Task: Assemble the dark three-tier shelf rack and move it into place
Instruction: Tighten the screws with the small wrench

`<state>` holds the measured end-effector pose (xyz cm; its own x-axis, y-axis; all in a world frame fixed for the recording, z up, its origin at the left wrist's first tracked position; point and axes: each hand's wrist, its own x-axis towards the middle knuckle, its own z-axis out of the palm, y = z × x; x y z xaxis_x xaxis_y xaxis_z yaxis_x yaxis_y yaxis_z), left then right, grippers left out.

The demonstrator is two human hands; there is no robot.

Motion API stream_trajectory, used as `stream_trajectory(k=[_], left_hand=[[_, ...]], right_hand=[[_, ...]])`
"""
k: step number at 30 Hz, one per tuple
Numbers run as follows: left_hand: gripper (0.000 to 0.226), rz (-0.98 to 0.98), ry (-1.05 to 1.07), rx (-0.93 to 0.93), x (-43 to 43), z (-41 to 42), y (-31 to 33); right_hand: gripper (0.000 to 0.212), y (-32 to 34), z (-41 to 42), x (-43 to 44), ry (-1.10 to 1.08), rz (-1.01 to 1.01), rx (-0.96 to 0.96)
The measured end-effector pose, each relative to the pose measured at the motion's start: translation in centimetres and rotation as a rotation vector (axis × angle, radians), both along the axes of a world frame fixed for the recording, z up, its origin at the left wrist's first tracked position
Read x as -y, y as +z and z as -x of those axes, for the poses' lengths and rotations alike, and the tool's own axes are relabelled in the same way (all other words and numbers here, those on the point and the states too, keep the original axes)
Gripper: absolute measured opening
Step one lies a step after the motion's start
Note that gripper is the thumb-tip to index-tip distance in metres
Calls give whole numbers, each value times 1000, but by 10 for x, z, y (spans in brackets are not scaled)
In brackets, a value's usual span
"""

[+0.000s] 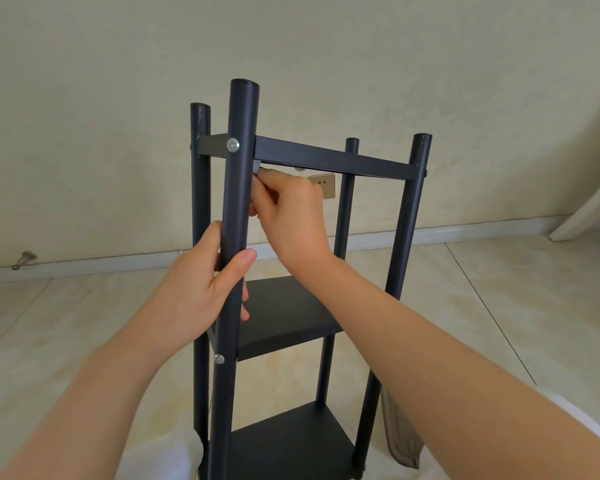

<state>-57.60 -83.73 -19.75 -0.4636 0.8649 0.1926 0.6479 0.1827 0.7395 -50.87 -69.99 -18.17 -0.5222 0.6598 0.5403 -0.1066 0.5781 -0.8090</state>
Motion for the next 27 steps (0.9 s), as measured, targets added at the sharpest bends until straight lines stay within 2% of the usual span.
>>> stream_trajectory(k=[4,10,16,27], left_hand=[[32,9,6,-26,0,2,0],[37,16,-3,-21,2,3,1],[34,1,-21,7,1,5,1],[38,9,-17,-27,-3,0,0]], right_hand=[[28,-2,1,-2,-25,-31,-5],[31,4,-11,-10,128,89,190],[27,19,-29,-9,153,85,279],[28,26,-33,-12,71,33,229]])
